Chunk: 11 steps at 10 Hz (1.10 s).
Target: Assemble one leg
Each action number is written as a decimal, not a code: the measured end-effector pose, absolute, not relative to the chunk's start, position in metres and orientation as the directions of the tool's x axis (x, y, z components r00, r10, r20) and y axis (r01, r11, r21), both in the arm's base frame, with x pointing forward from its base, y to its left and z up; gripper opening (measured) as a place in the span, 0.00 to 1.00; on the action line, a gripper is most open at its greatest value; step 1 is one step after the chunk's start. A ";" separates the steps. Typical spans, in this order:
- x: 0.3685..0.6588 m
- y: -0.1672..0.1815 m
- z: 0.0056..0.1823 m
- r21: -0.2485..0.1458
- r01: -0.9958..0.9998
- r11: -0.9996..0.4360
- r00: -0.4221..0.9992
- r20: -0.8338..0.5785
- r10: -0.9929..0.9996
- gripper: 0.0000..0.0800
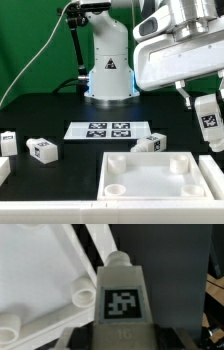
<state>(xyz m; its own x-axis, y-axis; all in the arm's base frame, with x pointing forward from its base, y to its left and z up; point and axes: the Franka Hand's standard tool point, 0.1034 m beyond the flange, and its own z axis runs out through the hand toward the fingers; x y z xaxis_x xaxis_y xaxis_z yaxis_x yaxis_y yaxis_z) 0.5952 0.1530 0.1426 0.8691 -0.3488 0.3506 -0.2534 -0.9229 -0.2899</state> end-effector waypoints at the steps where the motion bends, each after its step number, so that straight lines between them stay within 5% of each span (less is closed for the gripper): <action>1: 0.601 0.141 0.144 -0.247 -0.182 -0.952 0.884 0.384 -0.269 0.35; 4: 0.623 0.111 0.154 -0.170 -0.077 -0.982 0.882 0.448 -0.147 0.35; 8: 0.624 0.110 0.153 -0.164 -0.065 -0.984 0.884 0.449 -0.133 0.35; 11: 0.635 0.122 0.150 -0.092 0.058 -0.994 0.897 0.441 0.012 0.35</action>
Offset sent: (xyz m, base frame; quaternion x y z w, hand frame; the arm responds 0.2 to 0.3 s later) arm 0.0388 -0.0406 0.0147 -0.0610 0.0605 -0.1474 0.9853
